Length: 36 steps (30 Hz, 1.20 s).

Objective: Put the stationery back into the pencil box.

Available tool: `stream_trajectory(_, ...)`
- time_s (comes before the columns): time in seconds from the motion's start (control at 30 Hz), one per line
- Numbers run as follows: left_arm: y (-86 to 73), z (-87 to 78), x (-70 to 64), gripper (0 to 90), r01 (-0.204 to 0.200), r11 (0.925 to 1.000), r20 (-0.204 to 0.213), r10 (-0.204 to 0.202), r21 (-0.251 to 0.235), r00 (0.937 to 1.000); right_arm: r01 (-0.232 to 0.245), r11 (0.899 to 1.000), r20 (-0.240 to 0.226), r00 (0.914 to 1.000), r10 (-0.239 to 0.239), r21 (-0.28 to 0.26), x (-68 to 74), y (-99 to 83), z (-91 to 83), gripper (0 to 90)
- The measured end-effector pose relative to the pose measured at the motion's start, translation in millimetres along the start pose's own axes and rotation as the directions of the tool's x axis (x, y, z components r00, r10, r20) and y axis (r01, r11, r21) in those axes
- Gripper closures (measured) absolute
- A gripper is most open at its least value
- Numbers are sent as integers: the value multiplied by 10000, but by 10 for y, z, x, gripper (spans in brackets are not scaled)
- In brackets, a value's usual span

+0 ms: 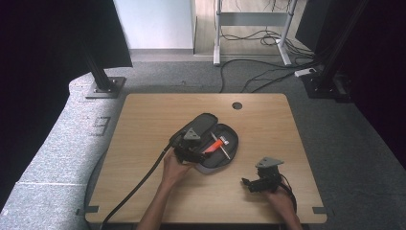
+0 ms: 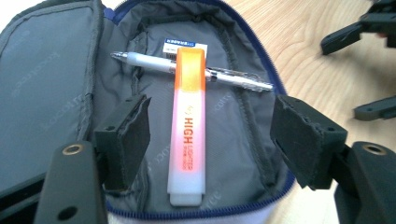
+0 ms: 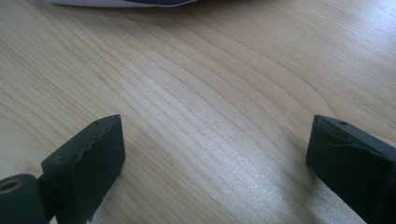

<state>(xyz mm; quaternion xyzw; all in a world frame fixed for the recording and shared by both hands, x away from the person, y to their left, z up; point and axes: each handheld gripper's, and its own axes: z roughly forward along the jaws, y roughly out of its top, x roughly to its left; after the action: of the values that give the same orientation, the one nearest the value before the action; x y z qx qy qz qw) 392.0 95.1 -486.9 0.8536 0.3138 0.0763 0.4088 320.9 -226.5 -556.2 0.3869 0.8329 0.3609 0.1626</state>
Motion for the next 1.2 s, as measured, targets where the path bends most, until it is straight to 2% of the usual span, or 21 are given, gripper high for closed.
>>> stream_trajectory(0.07, -25, -57, -3, 227, -9, 10000, 82, 9, -2, 10000, 2, 10000, -7, 10000, -2, 3, 0, 0, 0, 41)
stream_trajectory(0.3, -111, -219, -24, 157, -142, 9999, -100, 143, 17, 9998, -13, 10000, -5, 10000, 13, 0, 1, 0, 0, 41)
stream_trajectory(0.47, -157, -305, -23, 144, -157, 9999, -162, 156, -64, 9997, -12, 10000, -3, 10000, 12, -1, 1, 0, 0, 41)
stream_trajectory(0.83, -334, -446, -72, 118, -250, 9995, -444, 242, -192, 9987, -3, 10000, -10, 10000, 3, 0, 0, 0, 0, 41)
stream_trajectory(1.03, -450, -508, -101, 85, -384, 9992, -629, 375, -130, 9973, -2, 10000, -1, 10000, 2, -1, 0, 0, 0, 41)
stream_trajectory(1.2, -582, -517, -93, 40, -299, 9995, -871, 303, 62, 9957, -1, 10000, -10, 10000, 1, 0, 0, 0, 0, 41)
